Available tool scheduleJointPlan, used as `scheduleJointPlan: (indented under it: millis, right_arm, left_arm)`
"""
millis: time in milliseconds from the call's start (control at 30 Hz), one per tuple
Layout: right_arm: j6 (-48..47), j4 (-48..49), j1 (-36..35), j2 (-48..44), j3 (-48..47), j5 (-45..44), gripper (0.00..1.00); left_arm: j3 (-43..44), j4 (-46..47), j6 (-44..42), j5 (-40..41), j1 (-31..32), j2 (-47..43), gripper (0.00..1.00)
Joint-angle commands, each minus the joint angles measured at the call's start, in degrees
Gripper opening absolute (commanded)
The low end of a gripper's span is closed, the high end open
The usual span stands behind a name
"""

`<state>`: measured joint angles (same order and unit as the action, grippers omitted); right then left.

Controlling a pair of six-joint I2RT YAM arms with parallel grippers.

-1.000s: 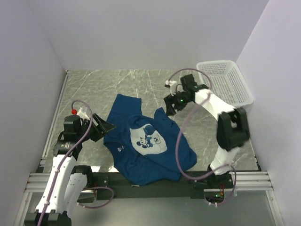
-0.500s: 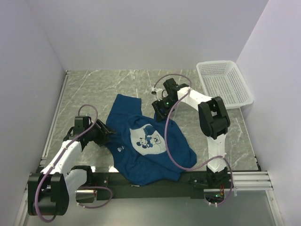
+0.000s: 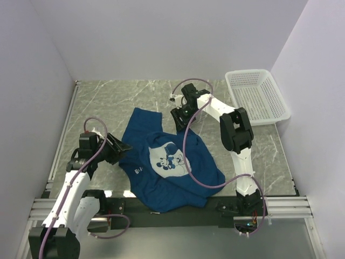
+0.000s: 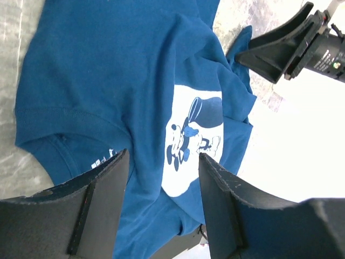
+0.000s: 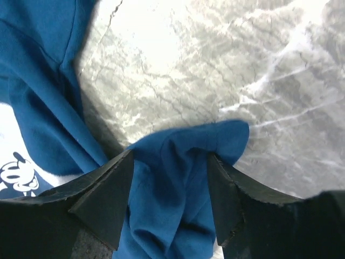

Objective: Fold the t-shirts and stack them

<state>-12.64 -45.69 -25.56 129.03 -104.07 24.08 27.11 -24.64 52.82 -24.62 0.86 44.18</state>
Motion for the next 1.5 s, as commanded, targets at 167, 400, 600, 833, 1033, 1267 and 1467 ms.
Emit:
scheduleJointPlan:
  millis: [167,400,600,833,1033,1267,1467]
  right_arm:
    - [-2.47,-0.28,0.95,-3.17,-2.54,-7.37,0.67]
    - [-2.82,-1.86,1.04,2.44,-5.61,-9.40,0.66]
    - [-3.61,-2.91,1.21,2.99,-5.71,-8.96,0.28]
    - [-5.11,-1.77,4.99,-9.30,-1.67,-4.12,0.00]
    - [-5.98,2.62,10.62,-27.94,0.10,-11.92,0.00]
    - [-6.96,7.80,10.88,-37.45,6.15,-25.71,0.19]
    - [-6.34,9.39,11.06,-39.72,13.80,-26.02,0.74]
  left_arm:
    - [-0.04,-1.81,0.62,-0.25,0.19,-3.49,0.60]
    - [-0.31,-1.37,0.45,-0.87,0.19,-2.35,0.59]
    - [-0.75,-0.76,0.62,-1.30,0.19,-2.52,0.59]
    - [-0.31,-1.63,0.01,-1.83,0.19,-3.31,0.59]
    - [0.57,-1.90,-0.70,-1.57,0.19,-3.84,0.59]
    - [1.80,-1.02,-1.22,-2.01,0.19,-2.61,0.59]
    - [4.08,-1.90,-2.71,-1.05,0.19,-2.79,0.60]
